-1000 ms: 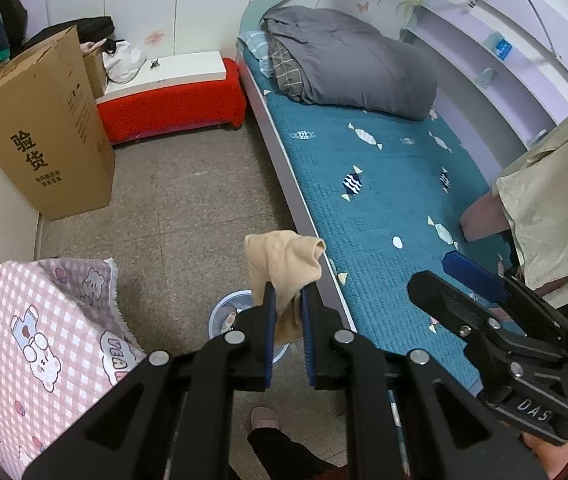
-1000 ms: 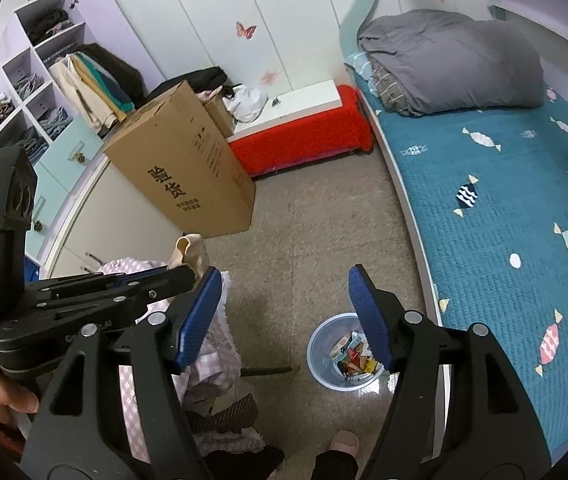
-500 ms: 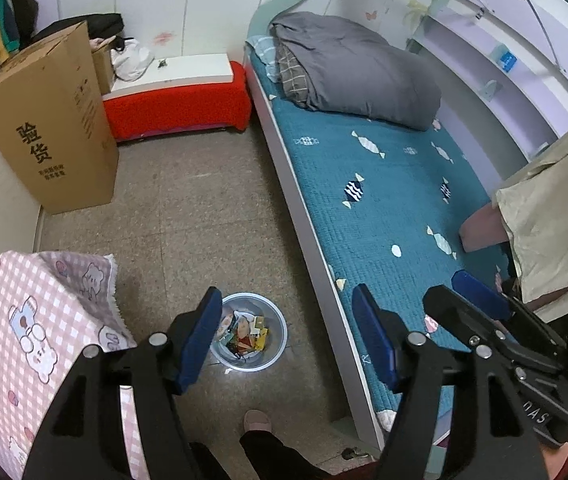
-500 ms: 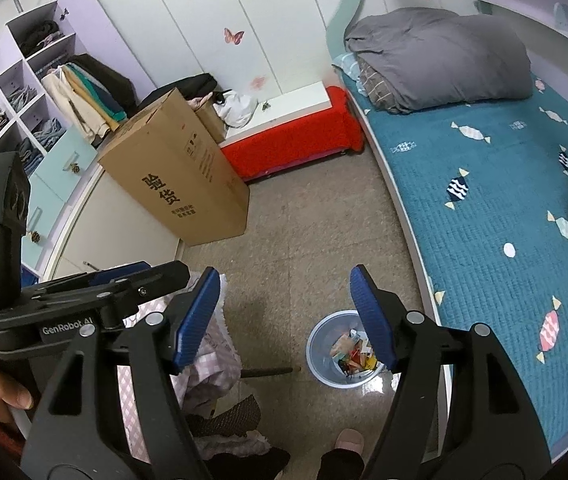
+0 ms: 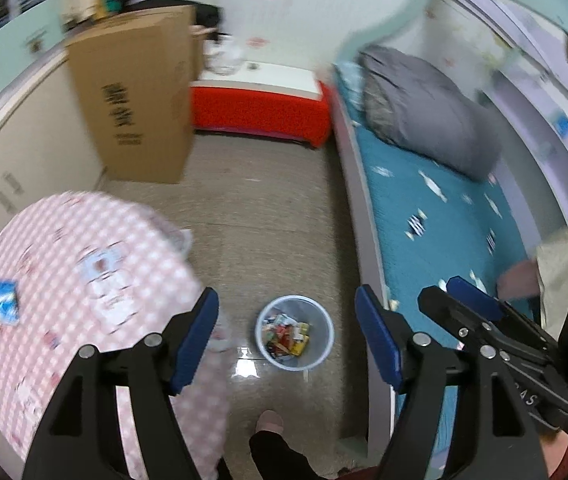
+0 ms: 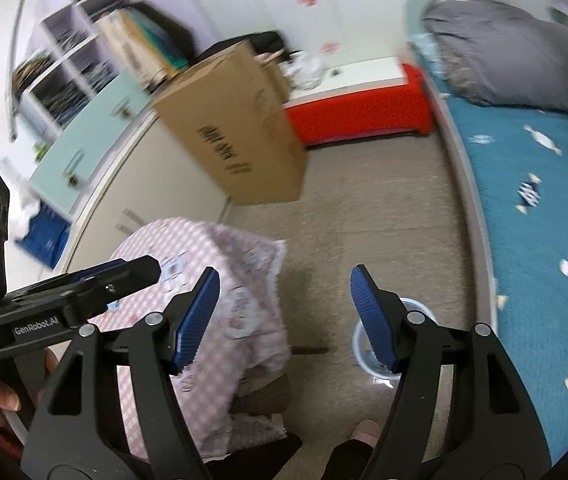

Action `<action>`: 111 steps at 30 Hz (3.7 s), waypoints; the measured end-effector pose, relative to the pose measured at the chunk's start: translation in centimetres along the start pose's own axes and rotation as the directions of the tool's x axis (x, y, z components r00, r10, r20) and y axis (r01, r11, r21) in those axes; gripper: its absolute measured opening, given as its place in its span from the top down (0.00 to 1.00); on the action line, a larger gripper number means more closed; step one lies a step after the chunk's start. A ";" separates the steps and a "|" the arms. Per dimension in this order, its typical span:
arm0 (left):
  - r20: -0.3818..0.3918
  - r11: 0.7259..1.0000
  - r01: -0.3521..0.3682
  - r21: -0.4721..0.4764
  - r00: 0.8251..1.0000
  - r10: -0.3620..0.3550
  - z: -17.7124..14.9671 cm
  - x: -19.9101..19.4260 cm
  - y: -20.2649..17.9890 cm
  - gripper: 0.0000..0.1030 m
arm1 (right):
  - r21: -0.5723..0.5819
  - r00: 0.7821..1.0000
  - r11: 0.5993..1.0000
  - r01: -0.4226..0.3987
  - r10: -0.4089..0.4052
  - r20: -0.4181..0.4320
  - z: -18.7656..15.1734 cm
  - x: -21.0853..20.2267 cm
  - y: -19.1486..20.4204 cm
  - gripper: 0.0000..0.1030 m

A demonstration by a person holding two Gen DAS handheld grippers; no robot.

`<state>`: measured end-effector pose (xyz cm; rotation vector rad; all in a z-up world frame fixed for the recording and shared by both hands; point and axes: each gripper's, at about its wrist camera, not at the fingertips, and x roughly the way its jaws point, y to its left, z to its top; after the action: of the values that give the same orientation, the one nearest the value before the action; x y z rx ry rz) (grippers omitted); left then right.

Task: Collect trash
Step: 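Open the left tool over the bucket to drop the beige cloth, then move both open tools back over the table to the white-blue carton, then grasp yellow-white carton with left tool while right tool grasps blue-white carton, then carry yellow carton with left tool while right tool carries blue-white carton to bucket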

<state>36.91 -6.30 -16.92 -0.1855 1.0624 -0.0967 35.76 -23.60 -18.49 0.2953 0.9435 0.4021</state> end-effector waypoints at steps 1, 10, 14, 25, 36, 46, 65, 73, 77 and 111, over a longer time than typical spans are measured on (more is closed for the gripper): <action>0.007 0.999 -0.014 -0.030 1.000 0.014 -0.3 -0.6 1.7 0.32 | -0.021 1.000 1.000 -0.018 0.018 -0.013 0.0 0.8 1.3 0.34; 0.031 0.979 -0.058 -0.197 0.997 0.066 -2.2 -4.4 14.6 0.32 | -0.144 0.991 0.985 -0.098 0.084 -0.100 -1.6 6.2 12.2 0.32; 0.046 0.977 -0.066 -0.205 0.996 0.077 -2.5 -6.3 20.3 0.32 | -0.159 0.989 0.982 -0.105 0.085 -0.125 -2.8 8.7 17.7 0.32; 0.054 0.968 -0.080 -0.240 0.994 0.096 -3.8 -10.5 35.8 0.32 | -0.191 0.980 0.973 -0.126 0.093 -0.176 -7.2 15.3 32.6 0.28; 0.025 0.922 -0.102 -0.375 0.992 0.120 -6.7 -12.1 48.3 0.32 | -0.296 0.963 0.948 -0.119 0.037 -0.267 -11.3 21.4 42.8 0.25; -0.048 0.888 -0.125 -0.442 0.992 0.116 -8.7 -9.8 53.6 0.32 | -0.421 0.954 0.906 -0.051 -0.081 -0.288 -12.7 27.4 46.9 0.21; -0.126 0.880 -0.080 -0.468 0.992 0.023 -8.2 -3.1 54.7 0.32 | -0.653 0.949 0.751 -0.097 -0.128 -0.289 -12.3 33.8 46.1 0.40; -0.140 0.876 -0.035 -0.481 0.989 -0.037 -5.7 0.6 53.0 0.32 | -0.418 0.938 0.903 -0.096 -0.058 -0.342 -8.3 32.9 41.8 0.66; -0.143 0.828 -0.036 -0.559 0.988 -0.053 -5.2 2.4 53.6 0.32 | -0.366 0.940 0.926 -0.097 -0.035 -0.338 -7.3 32.5 40.7 0.66; -0.112 0.887 -0.023 -0.461 0.993 -0.033 -4.0 0.1 45.5 0.62 | -0.304 0.952 0.941 -0.149 0.054 -0.300 -6.3 25.0 37.5 0.69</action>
<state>32.99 37.83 -27.92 -0.6215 1.1903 0.1471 36.00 21.56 -24.46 -0.0181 1.1302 0.7023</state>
